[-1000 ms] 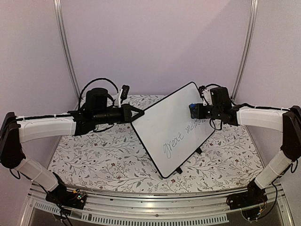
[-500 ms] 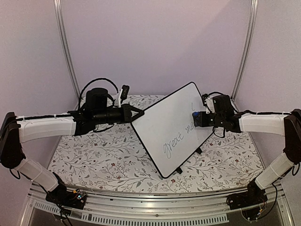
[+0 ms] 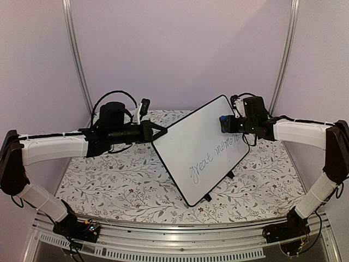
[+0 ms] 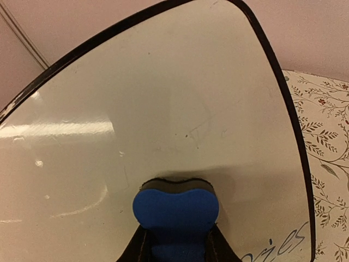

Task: Erase the whiteboard
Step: Erase the whiteboard at the center of the board.

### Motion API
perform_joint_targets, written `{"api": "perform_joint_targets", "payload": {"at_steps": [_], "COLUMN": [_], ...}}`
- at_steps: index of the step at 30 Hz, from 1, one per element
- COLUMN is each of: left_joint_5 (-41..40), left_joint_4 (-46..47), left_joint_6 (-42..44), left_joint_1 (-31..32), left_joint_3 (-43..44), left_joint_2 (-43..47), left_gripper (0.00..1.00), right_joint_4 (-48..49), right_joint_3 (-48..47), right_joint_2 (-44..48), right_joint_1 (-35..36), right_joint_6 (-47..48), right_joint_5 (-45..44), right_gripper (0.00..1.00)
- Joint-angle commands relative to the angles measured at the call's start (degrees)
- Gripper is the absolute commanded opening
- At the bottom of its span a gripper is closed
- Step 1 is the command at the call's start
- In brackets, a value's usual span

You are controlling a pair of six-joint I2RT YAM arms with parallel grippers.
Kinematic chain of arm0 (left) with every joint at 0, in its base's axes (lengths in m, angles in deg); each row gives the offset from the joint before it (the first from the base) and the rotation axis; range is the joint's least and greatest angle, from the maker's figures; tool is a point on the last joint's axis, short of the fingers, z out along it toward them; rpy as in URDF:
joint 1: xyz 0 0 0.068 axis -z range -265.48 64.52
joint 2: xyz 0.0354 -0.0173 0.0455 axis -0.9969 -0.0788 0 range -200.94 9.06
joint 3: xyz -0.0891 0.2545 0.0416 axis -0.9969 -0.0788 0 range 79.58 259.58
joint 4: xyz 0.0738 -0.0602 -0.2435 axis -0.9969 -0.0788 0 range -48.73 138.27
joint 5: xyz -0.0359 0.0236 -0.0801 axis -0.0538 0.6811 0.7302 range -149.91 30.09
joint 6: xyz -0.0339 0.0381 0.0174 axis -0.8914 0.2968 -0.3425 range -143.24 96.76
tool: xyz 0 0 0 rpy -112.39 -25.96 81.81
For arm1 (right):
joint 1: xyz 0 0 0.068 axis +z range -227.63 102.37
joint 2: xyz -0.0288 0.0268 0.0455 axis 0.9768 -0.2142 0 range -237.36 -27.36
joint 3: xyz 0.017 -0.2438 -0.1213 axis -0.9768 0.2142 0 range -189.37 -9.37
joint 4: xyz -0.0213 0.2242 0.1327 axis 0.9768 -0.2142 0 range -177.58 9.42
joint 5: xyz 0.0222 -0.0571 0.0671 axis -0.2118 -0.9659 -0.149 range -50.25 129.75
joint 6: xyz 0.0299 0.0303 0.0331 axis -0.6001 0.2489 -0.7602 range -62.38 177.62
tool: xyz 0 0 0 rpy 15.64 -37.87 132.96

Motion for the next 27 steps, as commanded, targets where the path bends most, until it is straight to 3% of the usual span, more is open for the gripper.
{"api": "perform_joint_targets", "payload": {"at_steps": [1,14,27], "left_joint_5": [7.1,7.2,7.2], "left_joint_4": [1.5,1.6,1.6], "left_joint_6": [2.4,2.3,2.3], "left_joint_1": [2.6,2.6,2.6], "left_joint_3": [0.0,0.0,0.0], "left_joint_2": [1.9,1.6,1.2], "left_gripper": [0.00,0.00,0.00], "right_joint_4": [-1.9,-0.5,-0.9], "right_joint_3": [-0.7,11.0,-2.7], "right_joint_2": [-1.6,5.0,-2.0], "right_joint_1": [-0.4,-0.4,-2.2], "right_joint_6": [0.5,-2.2,-0.2], "right_joint_5": [-0.6,1.0,1.8], "right_gripper": [0.15,0.15,0.15]}}
